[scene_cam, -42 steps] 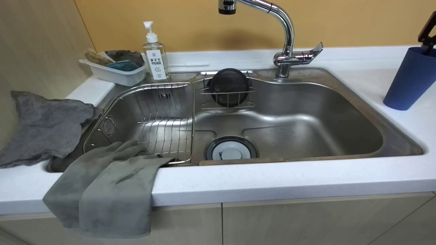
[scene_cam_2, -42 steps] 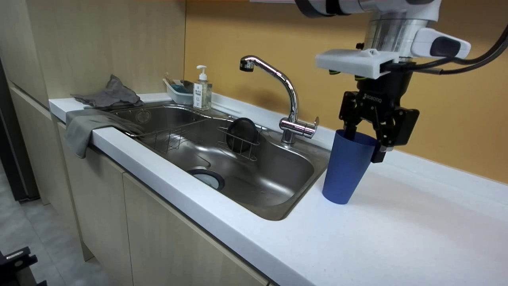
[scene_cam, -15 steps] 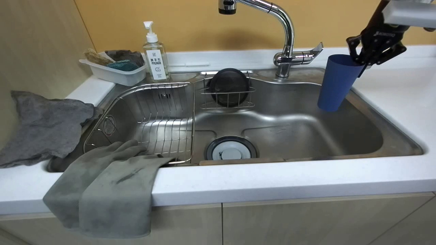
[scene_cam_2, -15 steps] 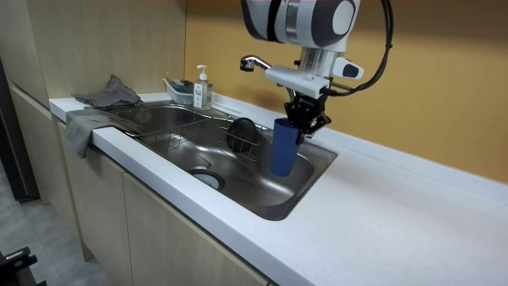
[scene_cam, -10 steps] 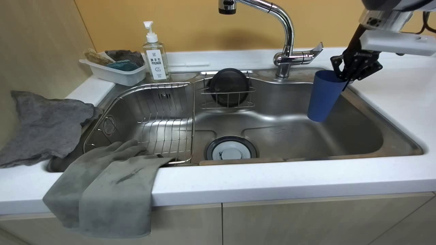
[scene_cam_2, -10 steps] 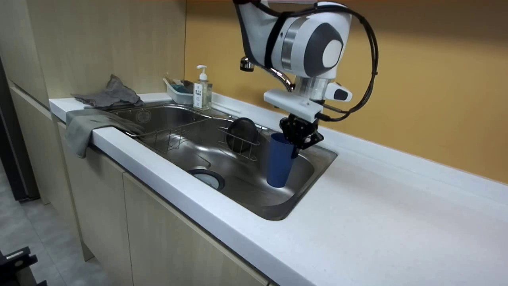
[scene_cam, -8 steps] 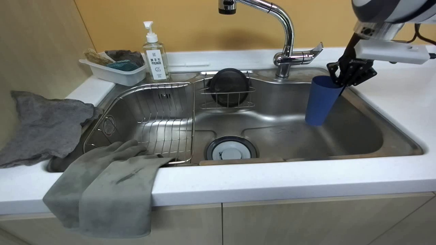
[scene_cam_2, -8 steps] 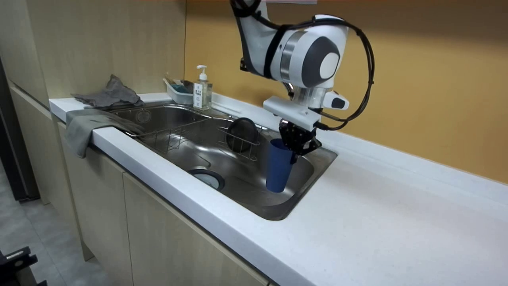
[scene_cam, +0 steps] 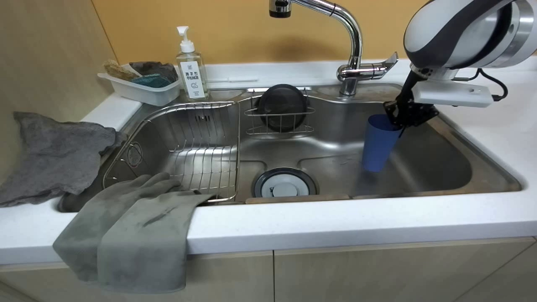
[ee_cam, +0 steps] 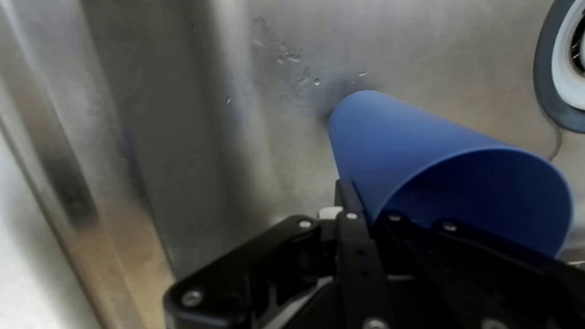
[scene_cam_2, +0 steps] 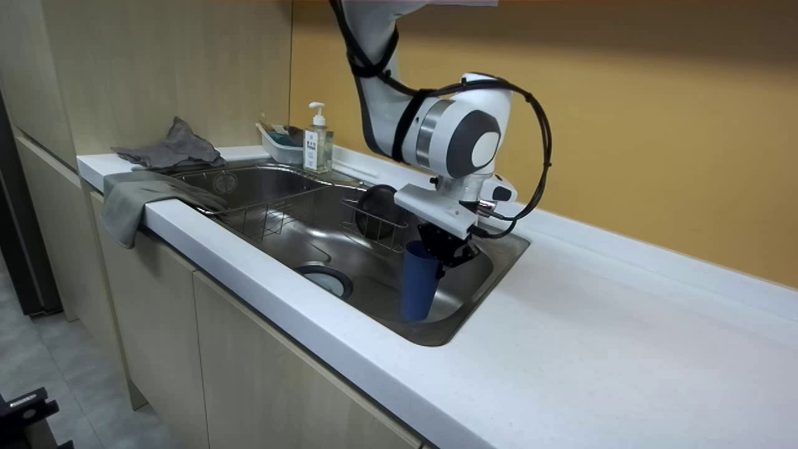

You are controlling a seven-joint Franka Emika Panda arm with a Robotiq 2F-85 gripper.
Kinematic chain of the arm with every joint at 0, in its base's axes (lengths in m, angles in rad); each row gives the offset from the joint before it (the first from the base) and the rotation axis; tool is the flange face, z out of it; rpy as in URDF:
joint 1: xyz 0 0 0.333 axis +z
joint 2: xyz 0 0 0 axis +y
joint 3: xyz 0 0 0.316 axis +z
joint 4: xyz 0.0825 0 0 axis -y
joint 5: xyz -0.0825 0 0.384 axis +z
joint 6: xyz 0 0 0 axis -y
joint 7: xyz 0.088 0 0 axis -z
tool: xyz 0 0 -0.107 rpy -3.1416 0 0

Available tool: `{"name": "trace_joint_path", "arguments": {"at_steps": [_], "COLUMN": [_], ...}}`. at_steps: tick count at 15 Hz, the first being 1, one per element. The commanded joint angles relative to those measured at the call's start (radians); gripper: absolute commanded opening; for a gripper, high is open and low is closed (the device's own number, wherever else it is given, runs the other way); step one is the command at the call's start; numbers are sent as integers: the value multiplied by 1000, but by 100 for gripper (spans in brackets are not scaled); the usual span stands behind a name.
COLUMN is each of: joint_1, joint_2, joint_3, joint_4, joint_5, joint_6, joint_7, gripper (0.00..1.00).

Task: Move the cup to the sink

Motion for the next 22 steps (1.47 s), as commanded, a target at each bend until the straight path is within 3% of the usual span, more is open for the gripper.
{"name": "trace_joint_path", "arguments": {"at_steps": [1,15,16,17,22], "joint_1": [22,9,9,9,25], "joint_2": [23,71,70,67,23], "joint_3": [-5,22,21,21,-5], "joint_4": [28,45,45,44,30], "joint_5": [-15,11,12,11,-11], "joint_6": [2,-10,-11,-11,5], "joint_7": [8,-32,-31,-32,-7], "gripper": [1,1,28,29,62]}}
